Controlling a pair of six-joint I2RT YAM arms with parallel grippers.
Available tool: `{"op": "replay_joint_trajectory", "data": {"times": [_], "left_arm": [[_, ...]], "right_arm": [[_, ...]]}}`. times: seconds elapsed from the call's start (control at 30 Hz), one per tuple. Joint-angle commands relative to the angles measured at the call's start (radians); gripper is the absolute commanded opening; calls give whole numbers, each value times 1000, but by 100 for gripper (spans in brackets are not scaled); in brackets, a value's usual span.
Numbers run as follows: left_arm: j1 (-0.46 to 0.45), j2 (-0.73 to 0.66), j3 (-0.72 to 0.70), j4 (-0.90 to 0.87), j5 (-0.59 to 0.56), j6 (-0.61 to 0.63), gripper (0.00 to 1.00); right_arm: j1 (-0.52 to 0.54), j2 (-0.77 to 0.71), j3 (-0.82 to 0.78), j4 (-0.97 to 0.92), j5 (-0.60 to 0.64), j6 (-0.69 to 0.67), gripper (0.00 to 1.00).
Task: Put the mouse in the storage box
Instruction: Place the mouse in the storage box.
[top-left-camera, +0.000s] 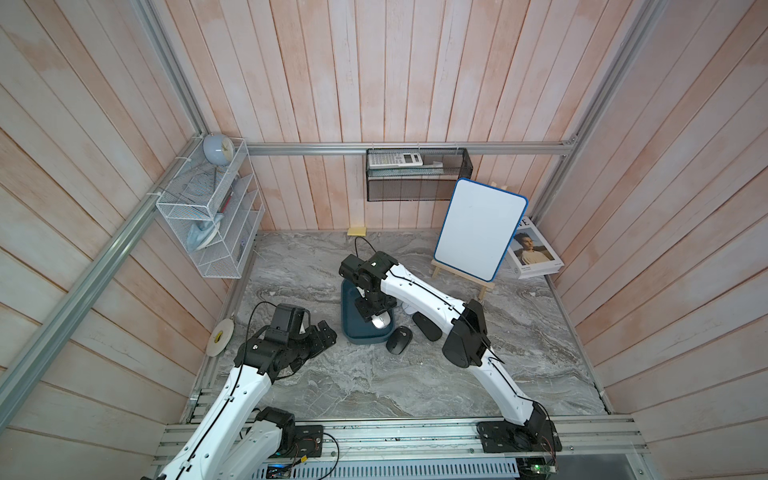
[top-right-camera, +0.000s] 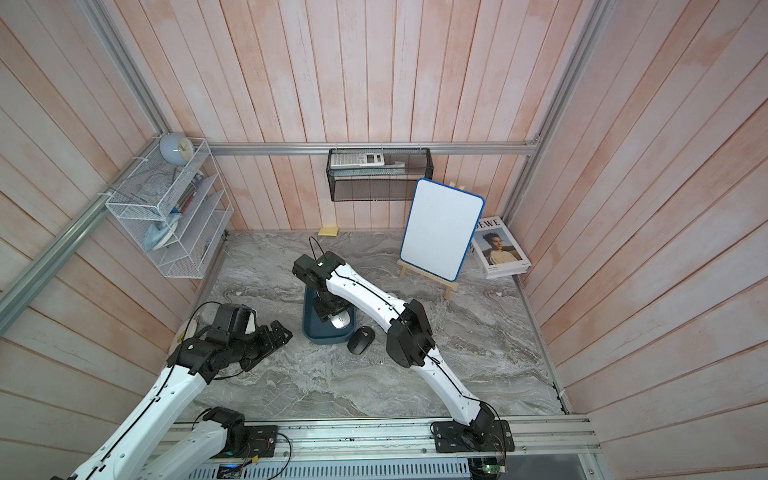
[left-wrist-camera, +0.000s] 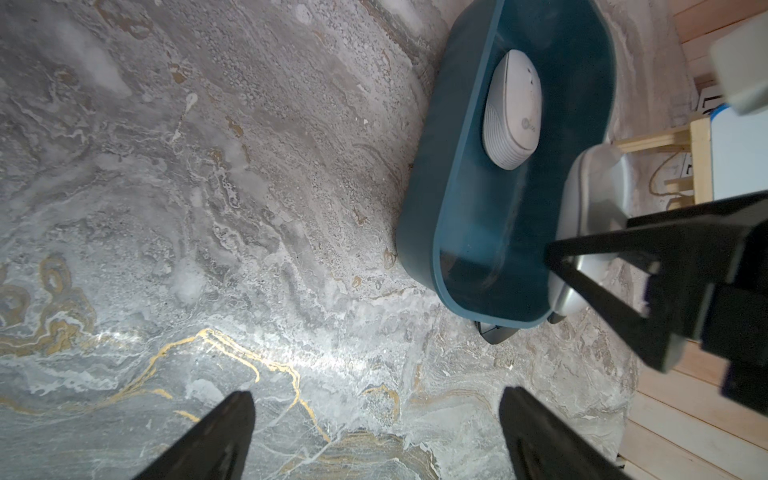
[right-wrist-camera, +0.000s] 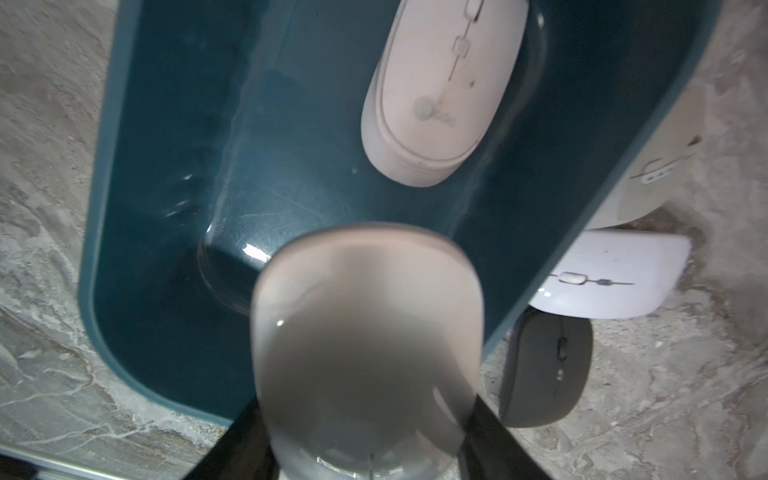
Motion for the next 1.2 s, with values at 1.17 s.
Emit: {"op": "replay_joint_trajectory", "data": {"times": [1.17], "left_arm": [[5, 17, 8, 8, -13, 14, 98]], "right_arm": [[-18, 121, -124, 146, 24, 359, 63]]}}
